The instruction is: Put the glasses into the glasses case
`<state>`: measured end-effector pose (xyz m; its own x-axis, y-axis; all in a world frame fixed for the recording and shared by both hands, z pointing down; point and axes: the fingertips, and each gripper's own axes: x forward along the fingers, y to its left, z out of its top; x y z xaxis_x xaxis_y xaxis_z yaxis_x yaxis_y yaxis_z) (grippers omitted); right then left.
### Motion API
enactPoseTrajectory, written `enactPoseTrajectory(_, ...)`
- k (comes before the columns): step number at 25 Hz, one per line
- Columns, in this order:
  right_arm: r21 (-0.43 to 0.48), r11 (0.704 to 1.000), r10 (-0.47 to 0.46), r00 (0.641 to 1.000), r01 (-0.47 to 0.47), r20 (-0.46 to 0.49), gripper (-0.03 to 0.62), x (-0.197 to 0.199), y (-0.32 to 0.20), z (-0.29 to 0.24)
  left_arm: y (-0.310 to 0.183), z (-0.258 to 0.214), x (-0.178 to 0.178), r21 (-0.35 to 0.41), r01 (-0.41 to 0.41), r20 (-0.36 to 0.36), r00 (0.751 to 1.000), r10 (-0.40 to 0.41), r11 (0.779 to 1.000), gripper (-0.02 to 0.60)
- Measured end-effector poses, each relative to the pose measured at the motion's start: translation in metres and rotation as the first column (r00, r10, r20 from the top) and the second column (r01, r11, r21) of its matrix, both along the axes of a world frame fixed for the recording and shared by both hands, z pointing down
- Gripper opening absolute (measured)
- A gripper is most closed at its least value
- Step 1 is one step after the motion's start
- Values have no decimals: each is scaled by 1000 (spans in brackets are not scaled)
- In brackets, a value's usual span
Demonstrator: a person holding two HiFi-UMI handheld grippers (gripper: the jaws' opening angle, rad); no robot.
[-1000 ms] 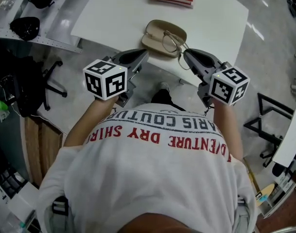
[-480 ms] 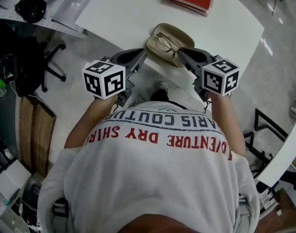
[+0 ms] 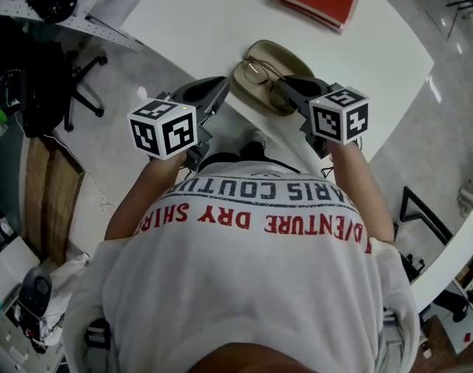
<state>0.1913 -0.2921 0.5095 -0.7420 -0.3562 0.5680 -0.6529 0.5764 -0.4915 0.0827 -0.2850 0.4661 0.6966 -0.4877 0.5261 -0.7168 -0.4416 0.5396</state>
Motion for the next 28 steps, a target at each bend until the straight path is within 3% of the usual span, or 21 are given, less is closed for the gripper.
enactPoseTrajectory(20,-6,993,-121,991,120,-55,37,-15,9,21,1,25,-4,-29,50,9,999,-50,998,28)
enactPoseTrajectory(28,34,993,-112,991,114,-79,176,-11,15,11,7,23,-3,-28,23,13,1000,-22,999,28)
